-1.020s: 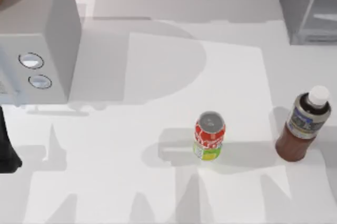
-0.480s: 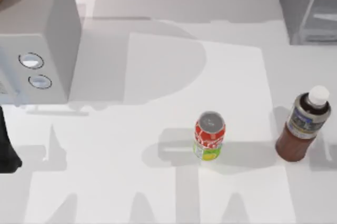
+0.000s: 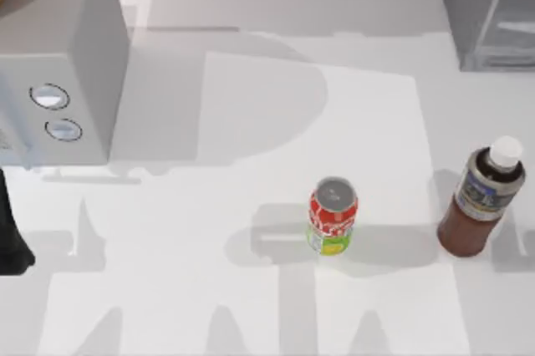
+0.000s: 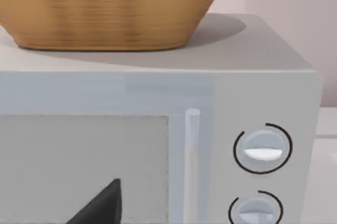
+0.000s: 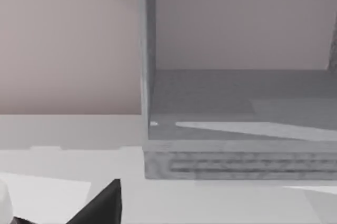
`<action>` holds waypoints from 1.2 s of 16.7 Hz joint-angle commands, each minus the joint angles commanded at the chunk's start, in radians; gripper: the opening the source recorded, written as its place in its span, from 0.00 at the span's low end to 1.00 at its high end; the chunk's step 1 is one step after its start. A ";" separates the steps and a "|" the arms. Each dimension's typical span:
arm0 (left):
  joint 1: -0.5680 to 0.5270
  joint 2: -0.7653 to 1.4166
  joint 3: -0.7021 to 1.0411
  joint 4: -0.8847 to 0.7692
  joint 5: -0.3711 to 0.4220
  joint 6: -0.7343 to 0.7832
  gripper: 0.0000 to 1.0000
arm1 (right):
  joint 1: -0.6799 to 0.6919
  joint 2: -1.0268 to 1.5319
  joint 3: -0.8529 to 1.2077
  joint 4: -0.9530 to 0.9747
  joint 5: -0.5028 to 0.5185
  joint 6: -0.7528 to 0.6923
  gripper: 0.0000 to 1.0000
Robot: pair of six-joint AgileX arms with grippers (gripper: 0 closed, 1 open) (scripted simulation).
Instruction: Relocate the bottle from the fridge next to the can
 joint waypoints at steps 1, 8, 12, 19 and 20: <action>0.000 0.000 0.000 0.000 0.000 0.000 1.00 | -0.001 -0.024 0.020 -0.032 0.001 -0.001 1.00; 0.000 0.000 0.000 0.000 0.000 0.000 1.00 | -0.004 -0.302 0.248 -0.528 0.001 -0.003 1.00; 0.000 0.000 0.000 0.000 0.000 0.000 1.00 | -0.004 -0.490 0.401 -0.909 -0.001 -0.004 1.00; 0.000 0.000 0.000 0.000 0.000 0.000 1.00 | -0.004 -0.743 0.610 -1.382 -0.004 -0.009 1.00; 0.000 0.000 0.000 0.000 0.000 0.000 1.00 | -0.005 -0.761 0.625 -1.410 -0.004 -0.010 1.00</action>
